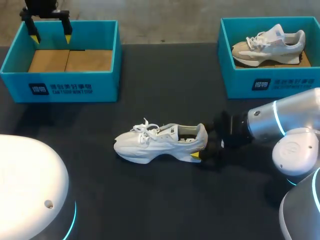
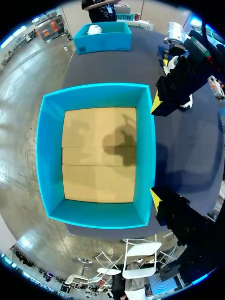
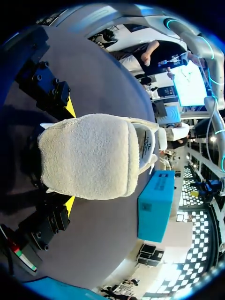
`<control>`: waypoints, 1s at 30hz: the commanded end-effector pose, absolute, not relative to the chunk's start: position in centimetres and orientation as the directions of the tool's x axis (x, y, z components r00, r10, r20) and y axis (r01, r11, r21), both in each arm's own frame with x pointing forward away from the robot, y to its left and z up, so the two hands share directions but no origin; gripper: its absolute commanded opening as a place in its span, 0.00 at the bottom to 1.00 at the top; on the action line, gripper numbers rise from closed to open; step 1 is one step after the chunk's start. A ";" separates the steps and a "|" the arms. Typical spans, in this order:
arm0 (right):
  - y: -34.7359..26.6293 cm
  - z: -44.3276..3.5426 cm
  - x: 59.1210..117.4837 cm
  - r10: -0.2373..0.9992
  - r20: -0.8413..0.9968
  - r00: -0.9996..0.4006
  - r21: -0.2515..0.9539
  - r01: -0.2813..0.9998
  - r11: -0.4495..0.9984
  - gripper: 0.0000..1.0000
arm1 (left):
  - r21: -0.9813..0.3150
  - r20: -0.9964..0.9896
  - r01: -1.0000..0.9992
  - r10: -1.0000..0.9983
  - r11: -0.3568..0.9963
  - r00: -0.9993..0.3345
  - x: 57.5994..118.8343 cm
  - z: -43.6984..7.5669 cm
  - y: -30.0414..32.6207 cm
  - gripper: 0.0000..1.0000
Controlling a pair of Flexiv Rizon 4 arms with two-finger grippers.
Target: Take the shoe out of the shoebox, open the shoe tongue, remove and reinsert the insole, then place the shoe into the shoebox
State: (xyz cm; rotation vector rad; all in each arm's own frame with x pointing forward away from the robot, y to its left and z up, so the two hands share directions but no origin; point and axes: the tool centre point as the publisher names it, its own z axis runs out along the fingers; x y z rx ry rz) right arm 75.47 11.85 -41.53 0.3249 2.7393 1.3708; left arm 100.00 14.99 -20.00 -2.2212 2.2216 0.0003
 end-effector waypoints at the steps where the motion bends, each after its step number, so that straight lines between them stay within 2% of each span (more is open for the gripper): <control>1: 12.1 -42.0 75.7 0.206 0.045 -0.978 0.796 0.159 0.583 0.33 | 0.000 0.000 -1.000 -1.000 0.000 0.000 100.0 -20.0 15.0 1.00; 2: 12.1 -42.0 75.7 0.203 0.046 -0.978 0.796 0.159 0.584 0.28 | 0.000 0.000 -1.000 -1.000 0.000 0.000 100.0 -20.0 15.0 1.00; 3: 12.2 -42.2 75.7 0.196 0.049 -0.979 0.795 0.157 0.586 0.00 | 0.000 0.000 -1.000 -1.000 0.000 0.000 100.0 -20.0 15.0 1.00; 12: 11.5 -42.0 76.2 0.153 0.042 -0.987 0.787 0.126 0.604 0.00 | 0.000 0.000 -1.000 -1.000 0.000 0.000 100.0 -20.0 15.0 1.00; 30: 11.1 -42.1 76.3 0.169 0.047 -0.984 0.788 0.141 0.599 0.00 | 0.000 0.000 -1.000 -1.000 0.000 0.000 100.0 -20.0 15.0 1.00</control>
